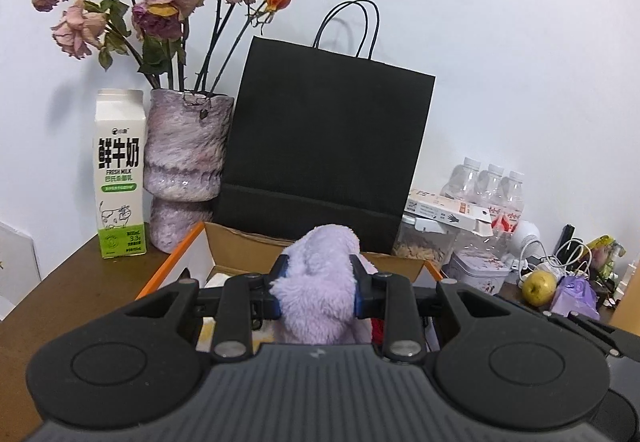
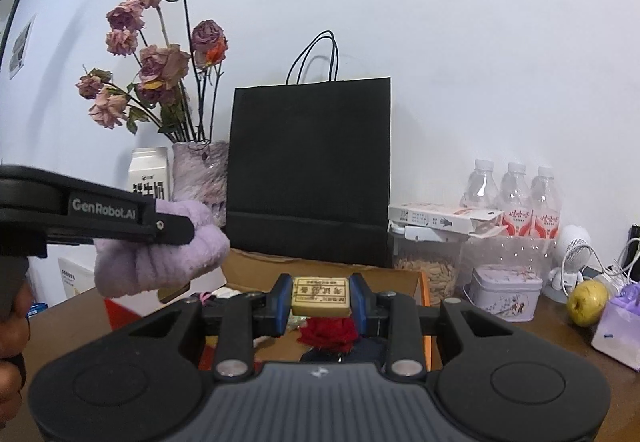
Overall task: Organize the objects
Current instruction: 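Lower the headband and soap bar into the red box and open both tools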
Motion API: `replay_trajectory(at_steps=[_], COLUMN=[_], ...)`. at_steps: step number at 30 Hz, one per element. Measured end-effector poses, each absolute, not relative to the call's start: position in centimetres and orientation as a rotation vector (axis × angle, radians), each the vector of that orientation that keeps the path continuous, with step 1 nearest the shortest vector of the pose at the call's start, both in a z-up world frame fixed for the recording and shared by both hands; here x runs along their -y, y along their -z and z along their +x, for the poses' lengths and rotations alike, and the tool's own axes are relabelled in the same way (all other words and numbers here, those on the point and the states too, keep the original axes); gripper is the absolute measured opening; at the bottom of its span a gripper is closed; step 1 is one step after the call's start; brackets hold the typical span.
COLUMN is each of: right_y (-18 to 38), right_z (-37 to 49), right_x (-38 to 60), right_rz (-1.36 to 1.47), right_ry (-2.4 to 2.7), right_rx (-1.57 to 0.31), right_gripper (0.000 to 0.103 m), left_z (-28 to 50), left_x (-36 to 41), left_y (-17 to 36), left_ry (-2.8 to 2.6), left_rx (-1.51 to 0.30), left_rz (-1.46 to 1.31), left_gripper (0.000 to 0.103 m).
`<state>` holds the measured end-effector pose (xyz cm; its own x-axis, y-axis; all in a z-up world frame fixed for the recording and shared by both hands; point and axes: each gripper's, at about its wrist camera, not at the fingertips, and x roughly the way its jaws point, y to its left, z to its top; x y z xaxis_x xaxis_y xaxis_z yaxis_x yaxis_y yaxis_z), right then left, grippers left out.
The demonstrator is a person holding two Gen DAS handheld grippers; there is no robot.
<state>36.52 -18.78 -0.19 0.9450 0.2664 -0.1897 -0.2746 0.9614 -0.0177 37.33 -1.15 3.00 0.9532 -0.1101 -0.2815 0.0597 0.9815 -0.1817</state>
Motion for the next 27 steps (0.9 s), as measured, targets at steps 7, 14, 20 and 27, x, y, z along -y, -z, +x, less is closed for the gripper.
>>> replay_trajectory(at_steps=[7, 14, 20, 27], right_y=[0.3, 1.0, 2.0, 2.6], right_z=[39.4, 42.3, 44.4, 44.6], right_x=[18.4, 17.9, 17.4, 17.7], right_rz=[-0.054, -0.073, -0.090, -0.076], right_ry=[-0.268, -0.257, -0.255, -0.214], right_rx=[-0.187, -0.213, -0.266, -0.275], right_gripper=[0.029, 0.029, 0.030, 0.103], left_z=[40.2, 43.4, 45.3, 45.6], left_x=[1.1, 0.9, 0.6, 0.2], left_y=[-2.6, -2.0, -1.0, -0.8], left_ry=[0.077, 0.064, 0.042, -0.038], left_rx=[-0.307, -0.323, -0.328, -0.269], left_rz=[-0.159, -0.136, -0.095, -0.028], left_gripper=[0.029, 0.030, 0.046, 0.103])
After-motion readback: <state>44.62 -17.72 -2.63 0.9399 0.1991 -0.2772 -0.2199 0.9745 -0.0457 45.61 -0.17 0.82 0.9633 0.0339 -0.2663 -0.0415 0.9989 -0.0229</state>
